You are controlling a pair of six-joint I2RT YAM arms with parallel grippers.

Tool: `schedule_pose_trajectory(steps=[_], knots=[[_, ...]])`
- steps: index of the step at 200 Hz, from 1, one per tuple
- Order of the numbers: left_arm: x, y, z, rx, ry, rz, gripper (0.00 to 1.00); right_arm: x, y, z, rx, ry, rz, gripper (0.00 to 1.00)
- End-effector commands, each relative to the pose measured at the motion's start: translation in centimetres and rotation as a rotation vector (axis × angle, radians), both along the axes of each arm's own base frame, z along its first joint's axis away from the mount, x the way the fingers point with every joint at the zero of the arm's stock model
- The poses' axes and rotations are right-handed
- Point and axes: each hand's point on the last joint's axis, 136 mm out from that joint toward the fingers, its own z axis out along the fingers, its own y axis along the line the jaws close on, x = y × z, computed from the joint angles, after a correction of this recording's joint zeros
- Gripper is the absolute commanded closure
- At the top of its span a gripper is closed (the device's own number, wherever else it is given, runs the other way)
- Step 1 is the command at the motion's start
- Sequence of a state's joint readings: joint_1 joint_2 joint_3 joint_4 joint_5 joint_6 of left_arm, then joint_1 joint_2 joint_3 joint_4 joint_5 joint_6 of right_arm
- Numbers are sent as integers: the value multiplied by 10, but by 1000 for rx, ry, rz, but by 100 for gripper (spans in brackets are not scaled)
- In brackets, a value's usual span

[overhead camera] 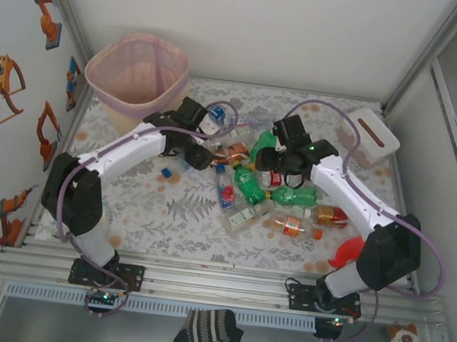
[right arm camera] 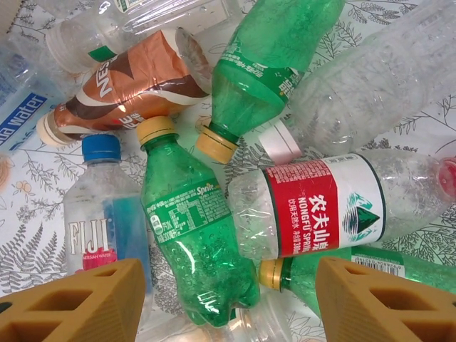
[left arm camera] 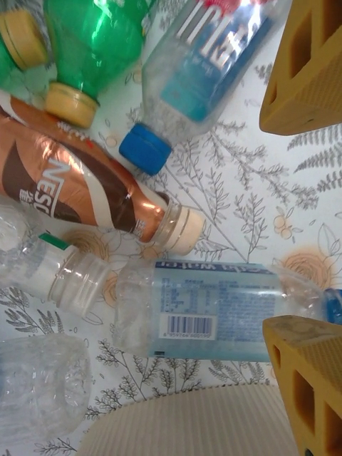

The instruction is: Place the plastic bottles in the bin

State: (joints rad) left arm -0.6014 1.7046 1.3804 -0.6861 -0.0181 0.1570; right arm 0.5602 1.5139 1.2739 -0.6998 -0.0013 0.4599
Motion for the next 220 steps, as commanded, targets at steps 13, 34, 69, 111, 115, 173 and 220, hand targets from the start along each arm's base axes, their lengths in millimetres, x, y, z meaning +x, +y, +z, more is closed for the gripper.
schedule_pose_trajectory(steps=[13,34,69,111,115,173,220], knots=[[18,5,-13,124,21,-29,34,-5,-8,4,-5,-9,-29,36],[30,7,-20,154,23,-18,34,-7,-9,5,-2,-13,-34,36],[44,11,-30,181,30,-3,33,-9,-12,6,-9,-14,-37,36],[55,21,-45,219,44,25,33,-11,-12,5,-2,-11,-40,36],[56,22,-45,217,48,28,33,-11,-12,6,-2,-12,-39,36],[61,21,-64,209,111,24,34,-10,-11,5,1,-9,-36,36],[62,17,-75,189,160,36,33,-11,-11,7,2,-13,-35,36]])
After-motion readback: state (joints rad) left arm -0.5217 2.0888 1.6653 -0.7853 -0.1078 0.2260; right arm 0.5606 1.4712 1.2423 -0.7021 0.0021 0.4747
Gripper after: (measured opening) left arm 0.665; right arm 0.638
